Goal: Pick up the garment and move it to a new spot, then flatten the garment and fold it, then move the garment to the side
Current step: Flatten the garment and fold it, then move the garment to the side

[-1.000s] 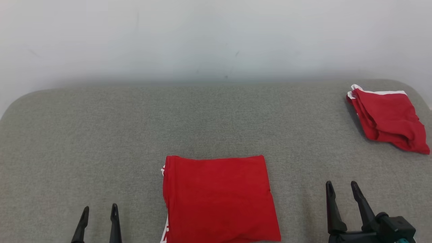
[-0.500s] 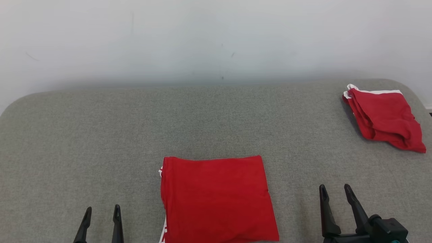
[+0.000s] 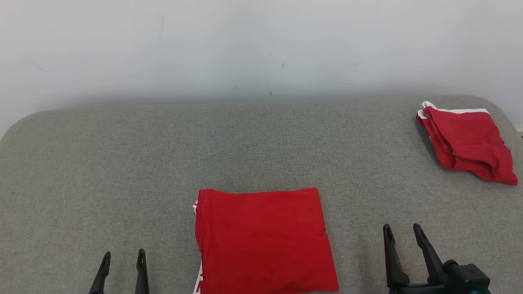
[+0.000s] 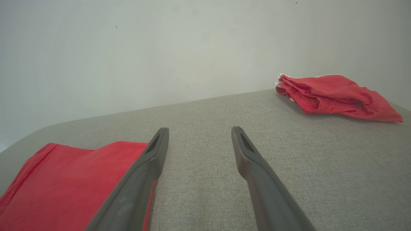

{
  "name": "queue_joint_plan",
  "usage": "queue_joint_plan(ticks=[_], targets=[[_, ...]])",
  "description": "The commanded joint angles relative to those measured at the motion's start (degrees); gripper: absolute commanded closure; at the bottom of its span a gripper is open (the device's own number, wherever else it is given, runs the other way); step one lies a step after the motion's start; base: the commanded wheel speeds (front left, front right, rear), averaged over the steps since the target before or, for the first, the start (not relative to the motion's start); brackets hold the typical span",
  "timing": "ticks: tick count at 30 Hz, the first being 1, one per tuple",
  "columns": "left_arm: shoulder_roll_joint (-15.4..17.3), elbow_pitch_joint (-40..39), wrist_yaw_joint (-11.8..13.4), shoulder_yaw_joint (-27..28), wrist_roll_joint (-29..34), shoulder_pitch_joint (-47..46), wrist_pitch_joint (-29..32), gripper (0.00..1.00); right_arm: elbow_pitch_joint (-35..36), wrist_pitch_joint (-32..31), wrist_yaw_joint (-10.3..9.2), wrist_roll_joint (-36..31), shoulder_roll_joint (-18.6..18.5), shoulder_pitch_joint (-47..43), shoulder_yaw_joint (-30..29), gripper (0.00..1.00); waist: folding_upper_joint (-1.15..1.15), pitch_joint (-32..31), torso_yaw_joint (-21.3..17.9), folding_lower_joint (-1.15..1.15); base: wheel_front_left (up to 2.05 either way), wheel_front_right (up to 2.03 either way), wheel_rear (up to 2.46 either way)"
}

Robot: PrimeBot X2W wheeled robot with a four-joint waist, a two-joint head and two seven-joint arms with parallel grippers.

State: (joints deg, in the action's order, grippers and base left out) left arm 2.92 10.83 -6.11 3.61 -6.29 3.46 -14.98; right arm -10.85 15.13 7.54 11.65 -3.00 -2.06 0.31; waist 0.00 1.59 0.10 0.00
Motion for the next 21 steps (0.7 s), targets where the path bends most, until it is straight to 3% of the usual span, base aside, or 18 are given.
queue_joint_plan(ticks=[1, 21], targets=[[-0.1, 0.1, -0.2, 0.1, 0.4, 0.0, -0.1, 0.0, -0.1, 0.1, -0.15, 0.1, 0.2, 0.3, 0.1, 0.0, 0.0, 0.0, 0.0, 0.0, 0.0, 0.0, 0.0], [-0.1, 0.7, -0.3, 0.2, 0.5, -0.5, -0.1, 0.0, -0.3, 0.1, -0.15, 0.2, 0.2, 0.2, 0.1, 0.0, 0.0, 0.1, 0.1, 0.0, 0.0, 0.0, 0.0]])
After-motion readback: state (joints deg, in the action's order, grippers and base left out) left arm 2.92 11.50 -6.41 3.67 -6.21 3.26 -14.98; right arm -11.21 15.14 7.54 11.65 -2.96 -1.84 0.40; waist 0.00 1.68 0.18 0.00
